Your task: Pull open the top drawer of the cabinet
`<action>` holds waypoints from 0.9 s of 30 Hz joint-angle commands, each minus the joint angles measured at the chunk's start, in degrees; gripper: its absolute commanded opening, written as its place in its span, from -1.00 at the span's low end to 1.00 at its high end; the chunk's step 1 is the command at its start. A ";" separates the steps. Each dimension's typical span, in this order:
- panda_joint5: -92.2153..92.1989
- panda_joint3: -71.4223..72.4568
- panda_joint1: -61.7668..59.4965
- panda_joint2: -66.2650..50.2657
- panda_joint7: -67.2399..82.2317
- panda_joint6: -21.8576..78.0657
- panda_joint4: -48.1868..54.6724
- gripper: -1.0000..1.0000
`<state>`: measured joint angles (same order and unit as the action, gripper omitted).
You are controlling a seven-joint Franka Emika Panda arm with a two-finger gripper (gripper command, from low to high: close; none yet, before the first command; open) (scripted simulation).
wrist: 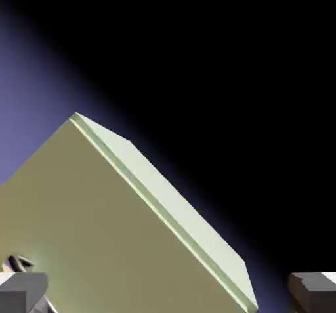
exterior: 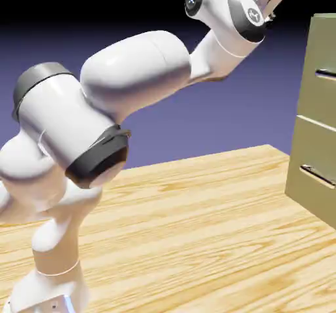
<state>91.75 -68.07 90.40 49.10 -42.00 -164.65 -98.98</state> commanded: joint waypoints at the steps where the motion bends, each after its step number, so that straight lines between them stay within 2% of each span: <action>1: 2.13 -1.58 2.08 0.38 0.01 0.22 1.44 0.00; 23: 48.84 -36.24 47.76 8.75 0.24 4.98 33.02 0.00; 27: 49.12 -35.33 51.58 11.65 5.11 4.65 38.08 0.00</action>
<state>140.88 -103.40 141.99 60.74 -36.90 -160.00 -60.90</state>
